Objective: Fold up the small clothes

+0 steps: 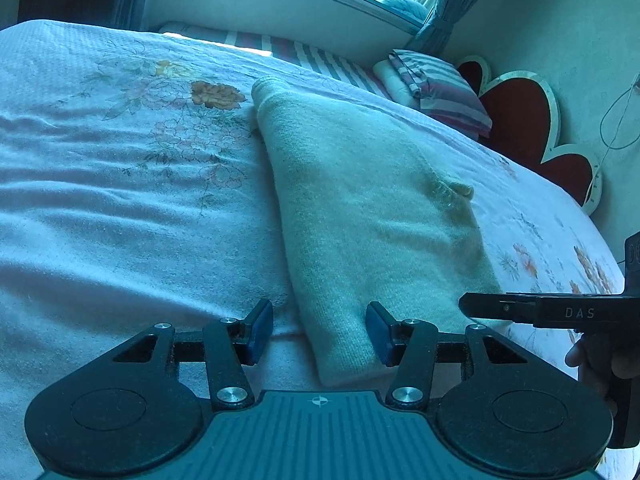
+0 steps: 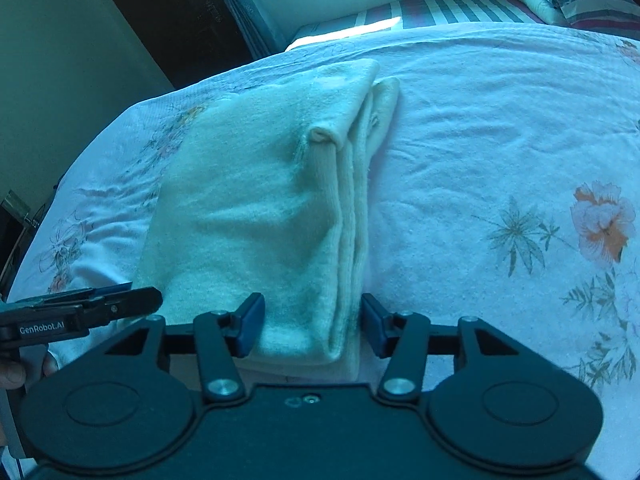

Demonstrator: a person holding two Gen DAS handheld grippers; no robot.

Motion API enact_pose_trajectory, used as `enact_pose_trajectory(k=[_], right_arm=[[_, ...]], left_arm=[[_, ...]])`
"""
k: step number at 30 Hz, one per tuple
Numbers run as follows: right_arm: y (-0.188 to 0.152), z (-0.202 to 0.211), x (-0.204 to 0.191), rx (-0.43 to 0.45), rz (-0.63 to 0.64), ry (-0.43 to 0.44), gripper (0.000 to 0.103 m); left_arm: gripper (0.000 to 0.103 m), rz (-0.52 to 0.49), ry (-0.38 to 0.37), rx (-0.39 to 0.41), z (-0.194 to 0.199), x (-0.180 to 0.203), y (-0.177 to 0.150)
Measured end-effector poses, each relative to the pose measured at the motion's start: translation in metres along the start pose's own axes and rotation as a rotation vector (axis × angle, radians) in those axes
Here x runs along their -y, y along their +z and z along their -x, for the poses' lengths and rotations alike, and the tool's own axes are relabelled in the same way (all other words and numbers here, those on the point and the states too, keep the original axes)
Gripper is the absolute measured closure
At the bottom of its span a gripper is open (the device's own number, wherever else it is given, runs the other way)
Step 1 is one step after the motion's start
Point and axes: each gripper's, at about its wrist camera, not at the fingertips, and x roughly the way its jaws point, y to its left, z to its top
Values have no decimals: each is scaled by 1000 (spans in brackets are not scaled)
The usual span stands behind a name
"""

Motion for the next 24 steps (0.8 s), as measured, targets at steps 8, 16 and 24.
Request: enact_pose_trajectory(k=[8,16,24], right_arm=[[0,2,-10,4,-2,-8,23],[-40,88,2,148,52,-113,6],[-100,182,-26,265,185,-150,5]], left_arm=[[0,-89,125,5,6,26,-11],[0,-102,214,56,50,54,-51],[0,-32,230,200,144,101,-107]])
